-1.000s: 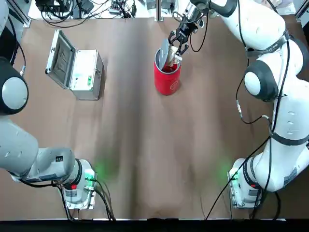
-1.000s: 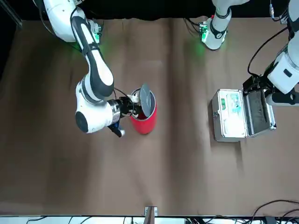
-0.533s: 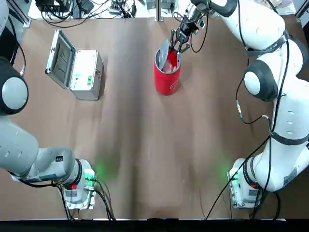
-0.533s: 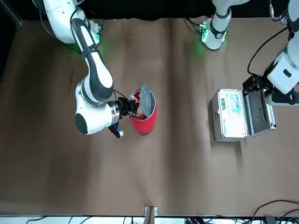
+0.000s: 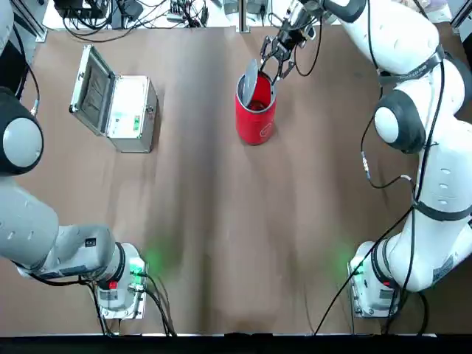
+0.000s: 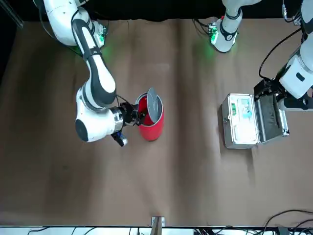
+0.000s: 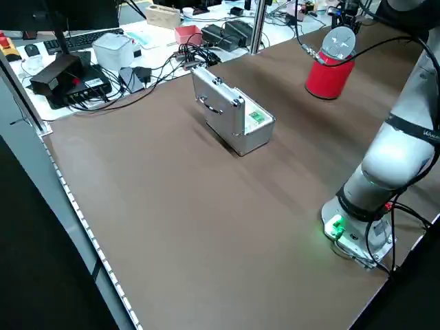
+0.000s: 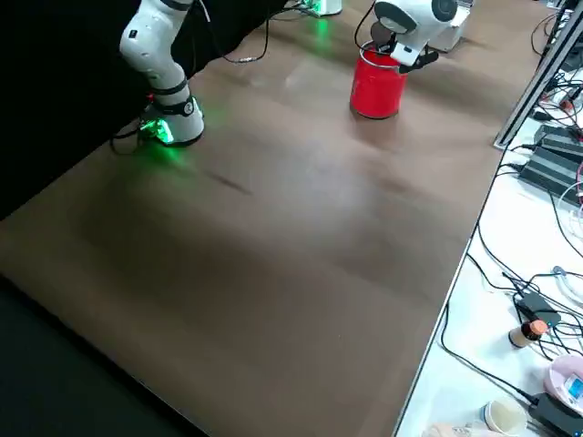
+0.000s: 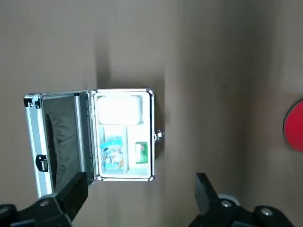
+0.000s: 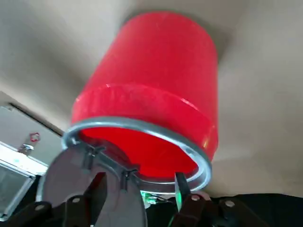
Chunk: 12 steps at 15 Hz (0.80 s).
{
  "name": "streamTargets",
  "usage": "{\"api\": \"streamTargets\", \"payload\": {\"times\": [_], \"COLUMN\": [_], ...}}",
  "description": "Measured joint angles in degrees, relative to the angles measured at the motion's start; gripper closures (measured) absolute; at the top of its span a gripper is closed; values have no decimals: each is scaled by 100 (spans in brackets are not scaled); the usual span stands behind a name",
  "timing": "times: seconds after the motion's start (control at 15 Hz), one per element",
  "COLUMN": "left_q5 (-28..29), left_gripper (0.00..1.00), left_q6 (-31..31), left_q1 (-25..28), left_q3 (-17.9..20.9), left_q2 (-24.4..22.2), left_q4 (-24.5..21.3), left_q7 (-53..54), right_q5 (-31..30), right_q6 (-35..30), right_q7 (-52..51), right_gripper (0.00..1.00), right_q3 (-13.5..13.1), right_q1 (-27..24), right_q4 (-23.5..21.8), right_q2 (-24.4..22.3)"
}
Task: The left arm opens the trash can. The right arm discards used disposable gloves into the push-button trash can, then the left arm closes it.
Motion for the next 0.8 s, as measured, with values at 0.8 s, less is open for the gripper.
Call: {"api": "streamTargets", "payload": {"times": [0.8], "left_q5": [0], "left_gripper": [30], "left_q6": [-408], "left_q1": [23], "left_q3": [7], "left_q2": [1], "left_q4": [-55], "left_q7": [13], "right_q5": [-2687], "right_q6": [-1609], "right_q7": [-1719], "right_gripper": [34], "right_q3": [-68], "right_q1": [-1150], "right_q4": [1103], "right_q2": [-703]}}
